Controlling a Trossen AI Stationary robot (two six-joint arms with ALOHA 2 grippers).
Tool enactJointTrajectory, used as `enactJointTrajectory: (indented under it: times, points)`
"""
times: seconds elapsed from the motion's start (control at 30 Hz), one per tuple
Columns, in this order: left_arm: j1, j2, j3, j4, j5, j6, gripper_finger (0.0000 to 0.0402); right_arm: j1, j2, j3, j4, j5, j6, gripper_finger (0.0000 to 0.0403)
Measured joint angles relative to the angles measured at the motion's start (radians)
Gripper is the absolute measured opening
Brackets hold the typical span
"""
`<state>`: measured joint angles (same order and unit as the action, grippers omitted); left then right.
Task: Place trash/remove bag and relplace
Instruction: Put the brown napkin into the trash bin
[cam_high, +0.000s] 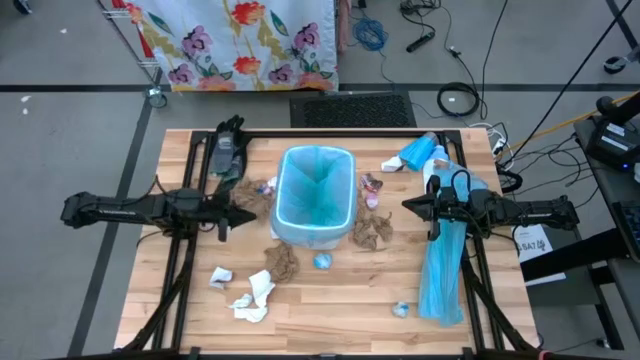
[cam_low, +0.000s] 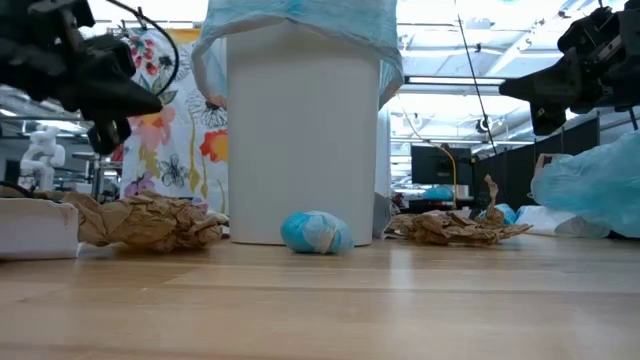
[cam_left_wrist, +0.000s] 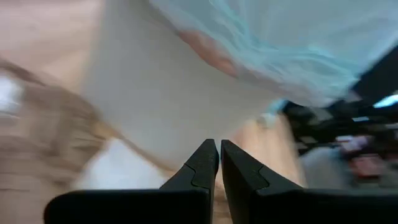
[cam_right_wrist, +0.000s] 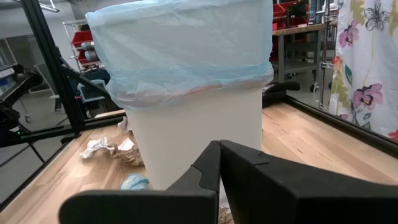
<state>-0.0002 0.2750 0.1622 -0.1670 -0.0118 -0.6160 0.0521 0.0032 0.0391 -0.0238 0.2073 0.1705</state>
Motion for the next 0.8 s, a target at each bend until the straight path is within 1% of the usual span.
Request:
enactJointTrajectory:
  times: [0.07, 0.13, 0.2, 0.27, 0.33, 0.5, 0.63, 0.73, 0.8]
  points:
    - [0.000, 0.002, 0.062, -0.093, -0.049, 0.059, 0.0027, 0.000, 0.000, 0.000, 0.000, 0.000, 0.000, 0.0000]
    - [0.000, 0.009, 0.124, -0.176, -0.071, 0.094, 0.0027, 0.000, 0.000, 0.000, 0.001, 0.000, 0.000, 0.0000]
    - [0.000, 0.019, 0.188, -0.259, -0.078, 0.085, 0.0027, 0.000, 0.000, 0.000, 0.000, 0.000, 0.000, 0.0000]
    - [0.000, 0.037, 0.258, -0.287, -0.088, 0.045, 0.0027, 0.000, 0.000, 0.000, 0.000, 0.000, 0.000, 0.0000]
    - [0.000, 0.054, 0.330, -0.311, -0.103, 0.056, 0.0027, 0.000, 0.000, 0.000, 0.001, 0.000, 0.000, 0.0000]
    - [0.000, 0.105, 0.525, -0.389, -0.199, 0.205, 0.0027, 0.000, 0.000, 0.000, 0.000, 0.000, 0.000, 0.0000]
    - [0.000, 0.167, 0.689, -0.538, -0.233, 0.289, 0.0027, 0.000, 0.000, 0.000, 0.001, 0.000, 0.000, 0.0000]
    - [0.000, 0.225, 0.786, -0.675, -0.243, 0.287, 0.0027, 0.000, 0.000, 0.000, 0.000, 0.000, 0.000, 0.0000]
    - [0.000, 0.265, 0.830, -0.760, -0.259, 0.270, 0.0027, 0.000, 0.000, 0.000, 0.000, 0.000, 0.000, 0.0000]
